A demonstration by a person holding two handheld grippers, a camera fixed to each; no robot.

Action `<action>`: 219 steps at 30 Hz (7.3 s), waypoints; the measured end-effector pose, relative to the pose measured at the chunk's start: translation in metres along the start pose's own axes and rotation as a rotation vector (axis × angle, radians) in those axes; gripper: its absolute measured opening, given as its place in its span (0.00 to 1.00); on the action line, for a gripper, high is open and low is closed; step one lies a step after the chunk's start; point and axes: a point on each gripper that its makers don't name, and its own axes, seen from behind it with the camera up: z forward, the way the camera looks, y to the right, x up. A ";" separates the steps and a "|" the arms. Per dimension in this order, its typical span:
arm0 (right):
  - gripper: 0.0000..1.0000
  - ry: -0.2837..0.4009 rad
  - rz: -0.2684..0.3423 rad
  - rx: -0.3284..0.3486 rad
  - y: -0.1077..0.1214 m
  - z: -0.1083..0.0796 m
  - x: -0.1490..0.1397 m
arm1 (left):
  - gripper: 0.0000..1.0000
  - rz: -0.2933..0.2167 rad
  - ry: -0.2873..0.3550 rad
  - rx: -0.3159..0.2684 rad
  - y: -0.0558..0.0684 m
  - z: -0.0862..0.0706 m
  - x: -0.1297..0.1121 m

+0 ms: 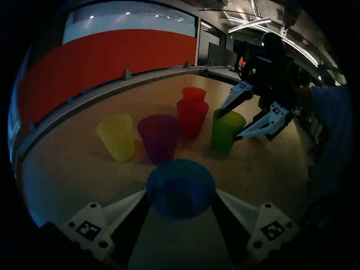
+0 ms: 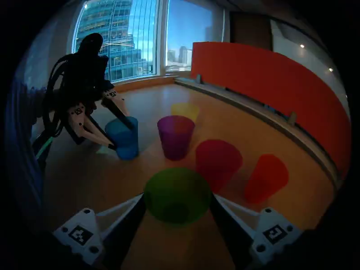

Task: Pour water

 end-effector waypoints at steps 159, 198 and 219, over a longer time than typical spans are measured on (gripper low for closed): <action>0.91 0.486 -0.078 0.015 -0.045 -0.068 0.191 | 0.86 0.390 0.556 0.273 0.015 -0.139 0.254; 0.91 0.473 -0.090 0.085 -0.067 -0.047 0.193 | 0.86 0.755 0.510 0.433 0.033 -0.150 0.287; 0.91 0.475 -0.088 0.099 -0.066 -0.040 0.197 | 0.86 0.900 0.477 0.495 0.029 -0.146 0.298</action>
